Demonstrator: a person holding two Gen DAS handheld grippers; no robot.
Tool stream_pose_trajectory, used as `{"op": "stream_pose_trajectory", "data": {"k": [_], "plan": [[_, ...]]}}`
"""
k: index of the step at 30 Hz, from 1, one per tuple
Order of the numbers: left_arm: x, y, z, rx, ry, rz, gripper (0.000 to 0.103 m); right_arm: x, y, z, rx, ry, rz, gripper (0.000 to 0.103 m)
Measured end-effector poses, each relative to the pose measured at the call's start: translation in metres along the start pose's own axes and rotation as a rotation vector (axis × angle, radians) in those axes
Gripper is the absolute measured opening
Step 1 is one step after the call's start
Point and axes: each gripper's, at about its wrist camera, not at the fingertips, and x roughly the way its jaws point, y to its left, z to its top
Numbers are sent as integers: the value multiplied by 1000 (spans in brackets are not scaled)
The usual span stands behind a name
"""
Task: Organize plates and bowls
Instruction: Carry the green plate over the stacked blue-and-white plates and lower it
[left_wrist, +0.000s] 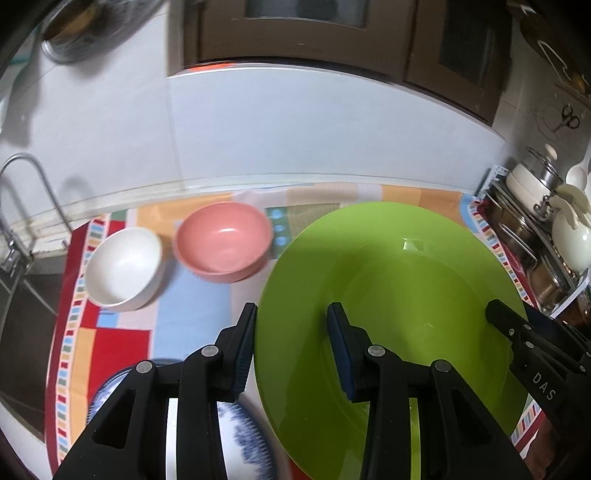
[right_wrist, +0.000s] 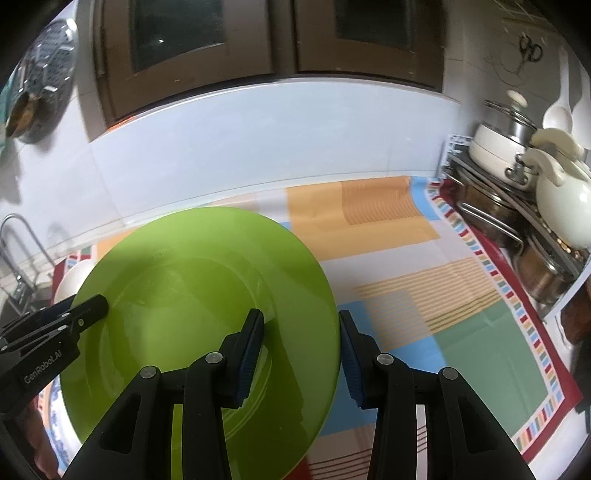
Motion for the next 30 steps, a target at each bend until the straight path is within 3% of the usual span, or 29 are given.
{"op": "stream_pose_trajectory", "data": {"k": [30], "plan": [[-48, 159, -67, -155, 51, 138, 38, -11, 164, -51, -159, 58, 134, 41]]}}
